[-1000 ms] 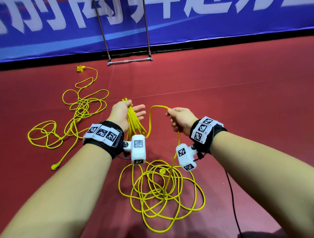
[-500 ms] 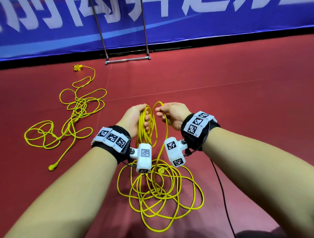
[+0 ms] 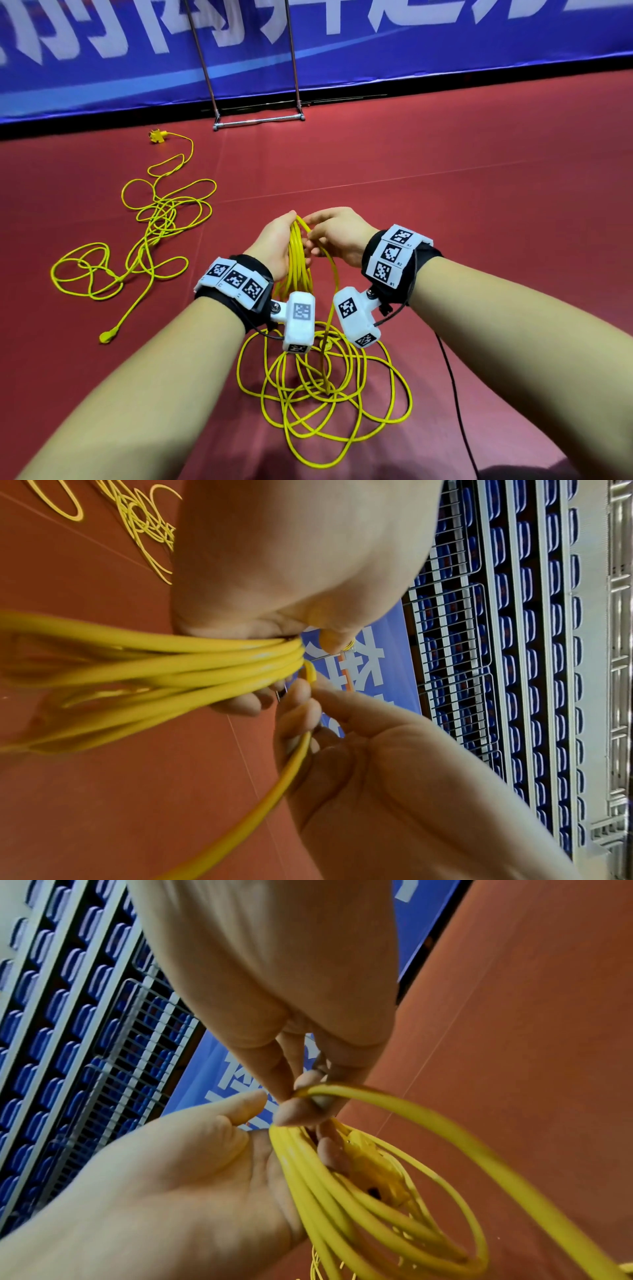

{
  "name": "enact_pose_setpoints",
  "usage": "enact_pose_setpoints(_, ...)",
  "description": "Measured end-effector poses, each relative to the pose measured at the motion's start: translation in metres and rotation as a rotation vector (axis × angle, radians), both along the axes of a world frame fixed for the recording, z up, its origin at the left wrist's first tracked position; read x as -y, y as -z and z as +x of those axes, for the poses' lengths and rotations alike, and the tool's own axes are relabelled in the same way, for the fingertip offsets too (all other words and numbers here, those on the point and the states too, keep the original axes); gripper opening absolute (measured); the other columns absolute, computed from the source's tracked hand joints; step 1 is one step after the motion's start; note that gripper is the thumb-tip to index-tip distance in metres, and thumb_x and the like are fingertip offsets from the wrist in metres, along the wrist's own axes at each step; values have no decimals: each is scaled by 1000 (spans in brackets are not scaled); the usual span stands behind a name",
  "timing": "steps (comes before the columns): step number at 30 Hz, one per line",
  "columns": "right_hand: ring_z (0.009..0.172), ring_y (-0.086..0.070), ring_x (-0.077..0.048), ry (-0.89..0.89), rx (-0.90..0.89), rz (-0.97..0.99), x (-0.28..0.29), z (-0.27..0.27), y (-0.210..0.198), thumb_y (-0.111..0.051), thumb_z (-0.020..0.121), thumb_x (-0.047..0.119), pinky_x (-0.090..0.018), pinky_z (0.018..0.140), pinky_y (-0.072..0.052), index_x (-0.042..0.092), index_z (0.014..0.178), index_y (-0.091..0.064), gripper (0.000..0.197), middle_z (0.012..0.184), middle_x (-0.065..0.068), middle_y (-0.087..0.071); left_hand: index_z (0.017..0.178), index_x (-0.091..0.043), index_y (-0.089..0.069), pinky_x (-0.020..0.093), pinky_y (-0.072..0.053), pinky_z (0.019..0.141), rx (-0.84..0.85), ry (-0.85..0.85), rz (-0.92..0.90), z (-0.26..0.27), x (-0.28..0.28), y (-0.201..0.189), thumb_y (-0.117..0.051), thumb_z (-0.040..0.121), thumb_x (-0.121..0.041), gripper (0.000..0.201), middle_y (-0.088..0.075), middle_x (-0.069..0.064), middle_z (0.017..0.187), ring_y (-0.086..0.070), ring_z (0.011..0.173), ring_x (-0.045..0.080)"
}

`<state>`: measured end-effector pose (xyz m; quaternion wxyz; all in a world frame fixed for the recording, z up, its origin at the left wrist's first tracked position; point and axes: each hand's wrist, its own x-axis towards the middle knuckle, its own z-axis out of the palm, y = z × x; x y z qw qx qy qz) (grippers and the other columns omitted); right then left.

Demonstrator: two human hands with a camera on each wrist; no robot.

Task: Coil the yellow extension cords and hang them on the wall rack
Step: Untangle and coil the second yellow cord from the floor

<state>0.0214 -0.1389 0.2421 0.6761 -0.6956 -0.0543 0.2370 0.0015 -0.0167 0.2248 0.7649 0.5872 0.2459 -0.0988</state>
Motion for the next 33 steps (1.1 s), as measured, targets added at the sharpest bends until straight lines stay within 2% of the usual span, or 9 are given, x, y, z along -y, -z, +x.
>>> enact_pose_setpoints(2, 49, -56, -22, -18, 23, -43, -2, -3, 0, -49, 84, -19, -26, 46, -52, -3, 102, -60, 26, 70, -20, -58, 88, -17, -54, 23, -41, 48, 2, 4, -28, 0, 0, 1, -33, 102, -48, 40, -45, 4, 50, -43, 37, 19)
enact_pose_setpoints(4, 50, -59, -22, -14, 40, -72, -6, -5, 2, -52, 86, -17, -27, 46, -53, -2, 106, -57, 26, 71, -20, -59, 85, -15, -53, 20, -40, 41, 21, 2, -57, 0, 0, 1, -35, 103, -42, 37, -41, 5, 48, -39, 34, 19)
enact_pose_setpoints(11, 50, -64, -21, 75, 101, -100, -13, -5, 8, -63, 84, -12, -28, 44, -53, -9, 103, -58, 19, 65, -17, -63, 76, -11, -52, 19, -37, 40, 60, -46, -27, 0, 1, 3, -45, 102, -23, 30, -38, 3, 42, -36, 31, 14)
enact_pose_setpoints(16, 48, -63, -20, 94, 111, -45, -11, -8, 8, -64, 82, -12, -29, 47, -53, 1, 97, -56, 22, 64, -15, -63, 85, -7, -52, 20, -38, 40, 57, -120, 6, 4, -2, 7, -50, 101, -20, 20, -40, 6, 46, -38, 31, 17)
enact_pose_setpoints(19, 49, -63, -21, -9, 85, -23, -13, -8, 4, -60, 84, -13, -30, 51, -55, 2, 102, -52, 25, 66, -16, -60, 91, -5, -48, 22, -38, 39, 66, -160, -3, 6, -7, 7, -49, 100, -19, 17, -42, 10, 49, -40, 31, 19)
enact_pose_setpoints(24, 54, -59, -22, -229, 115, -42, -13, -8, 1, -56, 91, -7, -31, 55, -53, 5, 110, -48, 24, 63, -13, -57, 77, -13, -45, 29, -47, 39, 61, -311, -110, 12, -29, -4, -45, 101, -27, 28, -48, 5, 67, -52, 41, 21)
enact_pose_setpoints(27, 52, -57, -18, -371, 104, 3, -11, -12, 4, -50, 98, 1, -26, 53, -50, 7, 106, -45, 12, 73, -15, -57, 82, -14, -42, 36, -55, 46, 111, -454, -271, 9, -35, -15, -42, 102, -25, 23, -52, 5, 67, -57, 56, 22)
enact_pose_setpoints(30, 53, -57, -15, -466, 42, 75, -9, -13, 7, -45, 102, 9, -25, 55, -47, 10, 95, -49, 8, 74, -11, -56, 85, -16, -42, 33, -54, 55, 165, -541, -322, 8, -43, -24, -42, 101, -24, 18, -55, 0, 60, -61, 47, 21)
enact_pose_setpoints(33, 57, -58, -19, -525, -5, 58, -4, -11, 13, -49, 100, 9, -27, 58, -45, 10, 85, -54, 16, 70, -12, -56, 79, -16, -43, 27, -51, 52, 187, -593, -365, 7, -57, -31, -42, 100, -22, 22, -50, -3, 51, -58, 41, 16)
